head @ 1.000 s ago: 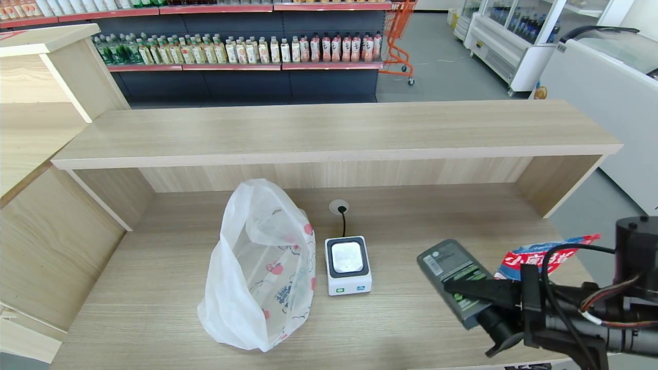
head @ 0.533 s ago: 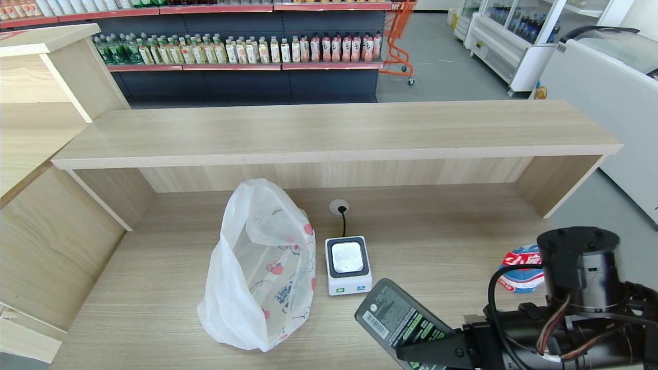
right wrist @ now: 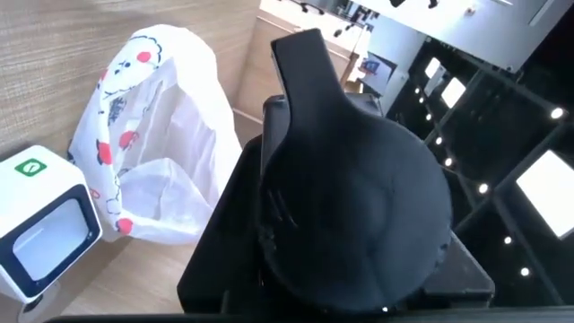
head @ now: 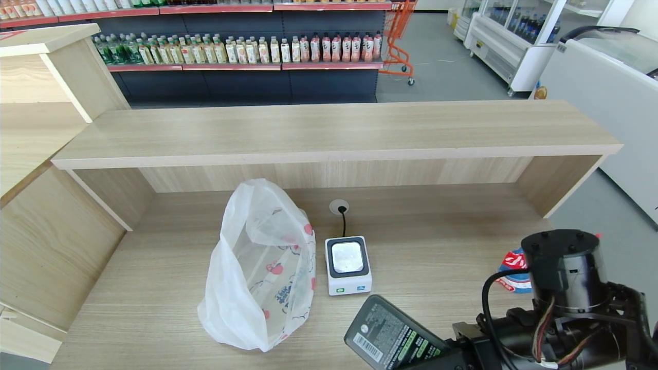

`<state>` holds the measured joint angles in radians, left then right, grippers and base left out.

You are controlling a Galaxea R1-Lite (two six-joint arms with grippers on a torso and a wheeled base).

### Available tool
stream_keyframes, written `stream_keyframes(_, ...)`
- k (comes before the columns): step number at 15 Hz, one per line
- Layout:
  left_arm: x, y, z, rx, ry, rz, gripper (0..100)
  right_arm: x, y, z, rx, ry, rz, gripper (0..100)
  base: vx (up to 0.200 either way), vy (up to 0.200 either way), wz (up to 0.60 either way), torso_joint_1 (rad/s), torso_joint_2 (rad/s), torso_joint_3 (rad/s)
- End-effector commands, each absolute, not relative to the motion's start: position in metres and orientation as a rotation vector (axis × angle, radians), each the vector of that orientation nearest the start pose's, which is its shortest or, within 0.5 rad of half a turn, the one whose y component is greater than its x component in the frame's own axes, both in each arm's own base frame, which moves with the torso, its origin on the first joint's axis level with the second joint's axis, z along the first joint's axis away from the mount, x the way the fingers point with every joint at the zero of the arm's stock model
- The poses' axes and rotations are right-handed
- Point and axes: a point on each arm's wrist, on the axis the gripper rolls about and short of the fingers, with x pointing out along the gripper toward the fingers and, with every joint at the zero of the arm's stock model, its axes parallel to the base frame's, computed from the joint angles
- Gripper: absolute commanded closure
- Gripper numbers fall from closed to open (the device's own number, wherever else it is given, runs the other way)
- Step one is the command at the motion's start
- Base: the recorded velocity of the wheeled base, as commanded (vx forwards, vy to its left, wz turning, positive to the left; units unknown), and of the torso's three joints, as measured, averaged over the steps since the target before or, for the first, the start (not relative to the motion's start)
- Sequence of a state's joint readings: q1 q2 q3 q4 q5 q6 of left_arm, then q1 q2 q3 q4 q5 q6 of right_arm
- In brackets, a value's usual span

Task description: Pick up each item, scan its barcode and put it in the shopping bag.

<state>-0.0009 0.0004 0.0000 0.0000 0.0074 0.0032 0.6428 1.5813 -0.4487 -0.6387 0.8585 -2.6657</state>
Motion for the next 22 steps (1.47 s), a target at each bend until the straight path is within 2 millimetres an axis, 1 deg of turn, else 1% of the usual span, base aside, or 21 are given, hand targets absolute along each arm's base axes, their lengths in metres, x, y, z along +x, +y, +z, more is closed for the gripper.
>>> stream_keyframes(1,-0.023,0.000,0.075,0.003,0.000,0.006,0,0.172,0.151,0.130,-1.915,-1.648,1.099,100,0.000,0.000,0.00,0.000,0.00,0.000)
stream_keyframes(5,-0.023,0.000,0.075,0.003,0.000,0.006,0,0.168,0.147,0.132,-1.918,-1.647,1.092,100,0.000,0.000,0.00,0.000,0.00,0.000)
stream_keyframes(6,-0.023,0.000,0.075,0.003,0.000,0.006,0,0.166,0.145,0.137,-1.923,-1.648,1.065,100,0.000,0.000,0.00,0.000,0.00,0.000)
stream_keyframes(7,-0.023,0.000,0.075,0.003,0.000,0.006,0,0.163,0.143,0.143,-1.891,-1.608,1.073,100,0.000,0.000,0.00,0.000,0.00,0.000)
stream_keyframes(9,-0.023,0.000,0.075,0.003,0.000,0.008,0,0.159,0.139,0.160,-1.656,-1.342,1.184,100,0.000,0.000,0.00,0.000,0.00,0.000)
stream_keyframes(10,-0.023,0.000,0.075,0.003,0.000,0.006,0,0.156,0.128,0.173,-1.516,-1.092,1.191,100,0.000,0.000,0.00,0.000,0.00,0.000)
stream_keyframes(11,-0.023,0.000,0.075,0.003,0.000,0.006,0,0.151,0.109,0.186,-1.470,-0.914,1.089,100,0.000,0.000,0.00,0.000,0.00,0.000)
stream_keyframes(12,-0.023,0.000,0.075,0.003,0.000,0.006,0,0.146,0.083,0.196,-1.456,-0.784,0.949,100,0.000,0.000,0.00,0.000,0.00,0.000)
stream_keyframes(13,-0.023,0.000,0.075,0.003,0.000,0.006,0,0.142,0.061,0.205,-1.439,-0.698,0.823,100,0.000,0.000,0.00,0.000,0.00,0.000)
stream_keyframes(14,-0.023,0.000,0.076,0.003,0.002,0.006,0,0.140,0.052,0.199,-1.337,-0.614,0.862,100,0.000,0.000,0.00,0.000,0.00,0.000)
stream_keyframes(15,-0.023,0.000,0.075,0.003,0.000,0.006,0,0.136,0.044,0.197,-1.228,-0.575,0.923,100,0.000,0.000,0.00,0.000,0.00,0.000)
stream_keyframes(16,-0.023,0.000,0.075,0.003,0.000,0.006,0,0.131,0.035,0.197,-1.124,-0.502,0.941,100,0.000,0.000,0.00,0.000,0.00,0.000)
stream_keyframes(17,-0.023,0.000,0.075,0.003,0.000,0.006,0,0.127,0.031,0.195,-0.991,-0.409,0.980,100,0.000,0.000,0.00,0.000,0.00,0.000)
stream_keyframes(18,-0.023,0.000,0.075,0.003,0.000,0.008,0,0.128,0.030,0.201,-0.831,-0.324,0.992,100,0.000,0.000,0.00,0.000,0.00,0.000)
stream_keyframes(19,-0.023,0.000,0.075,0.003,0.000,0.006,0,0.130,0.028,0.208,-0.593,-0.199,0.980,100,0.000,0.000,0.00,0.000,0.00,0.000)
stream_keyframes(20,-0.023,0.000,0.075,0.003,0.000,0.006,0,0.129,0.022,0.214,-0.319,-0.058,0.938,100,0.000,0.000,0.00,0.000,0.00,0.000)
stream_keyframes(21,-0.023,0.000,0.075,0.003,0.000,0.006,0,0.130,0.020,0.214,-0.161,0.026,0.903,100,0.000,0.000,0.00,0.000,0.00,0.000)
stream_keyframes(22,-0.023,0.000,0.075,0.003,0.000,0.008,0,0.132,0.019,0.209,0.116,0.182,0.801,100,0.000,0.000,0.00,0.000,0.00,0.000)
